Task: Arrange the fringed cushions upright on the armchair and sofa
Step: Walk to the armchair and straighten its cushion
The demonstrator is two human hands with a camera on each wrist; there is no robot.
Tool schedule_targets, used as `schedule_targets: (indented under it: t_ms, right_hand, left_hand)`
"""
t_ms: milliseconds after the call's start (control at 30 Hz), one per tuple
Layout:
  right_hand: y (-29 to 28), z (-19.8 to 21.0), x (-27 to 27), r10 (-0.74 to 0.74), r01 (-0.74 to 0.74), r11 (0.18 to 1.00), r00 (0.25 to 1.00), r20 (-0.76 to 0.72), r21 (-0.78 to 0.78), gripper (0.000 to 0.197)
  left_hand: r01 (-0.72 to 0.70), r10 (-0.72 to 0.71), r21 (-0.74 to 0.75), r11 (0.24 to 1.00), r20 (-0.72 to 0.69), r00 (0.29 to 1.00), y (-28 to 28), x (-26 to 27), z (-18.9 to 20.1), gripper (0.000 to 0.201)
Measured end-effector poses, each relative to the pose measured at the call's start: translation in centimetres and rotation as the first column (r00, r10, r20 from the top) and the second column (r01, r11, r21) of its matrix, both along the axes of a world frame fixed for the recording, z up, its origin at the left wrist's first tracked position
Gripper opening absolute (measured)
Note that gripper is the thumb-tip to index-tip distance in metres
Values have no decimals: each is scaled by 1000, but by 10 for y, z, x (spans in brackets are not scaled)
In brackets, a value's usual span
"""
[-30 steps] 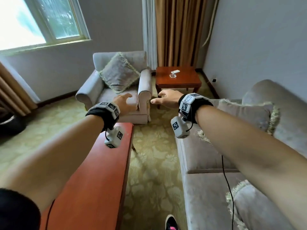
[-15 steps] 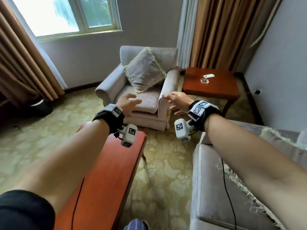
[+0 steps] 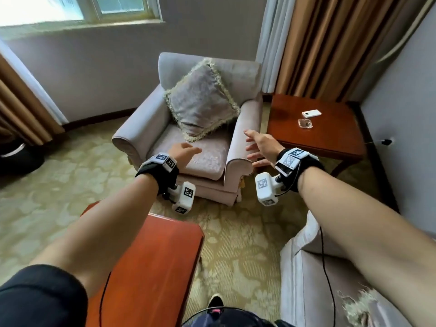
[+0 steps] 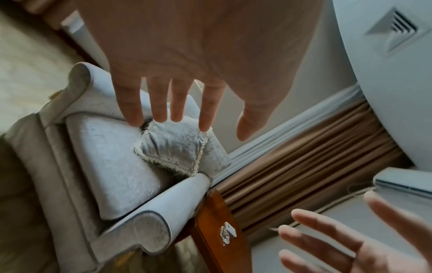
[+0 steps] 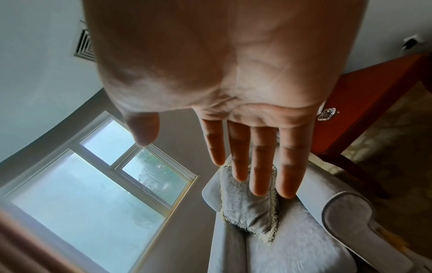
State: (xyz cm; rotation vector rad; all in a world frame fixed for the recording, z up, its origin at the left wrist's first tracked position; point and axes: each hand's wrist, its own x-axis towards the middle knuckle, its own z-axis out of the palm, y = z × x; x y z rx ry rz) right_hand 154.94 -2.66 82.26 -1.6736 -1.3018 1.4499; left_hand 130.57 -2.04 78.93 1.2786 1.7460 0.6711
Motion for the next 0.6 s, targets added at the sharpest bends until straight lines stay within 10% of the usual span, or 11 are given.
schedule_targets:
  t_ms: [267, 600]
  right_hand:
    - [199, -34, -20, 180, -182, 983, 957, 226, -15, 43]
    - [499, -64, -89, 391, -412, 910, 886, 249, 37, 27]
  left_hand:
    - [117, -118, -16, 993, -178, 977, 170, -16, -19, 33]
    - [-122, 101, -21, 992, -436, 894, 393, -69, -41, 53]
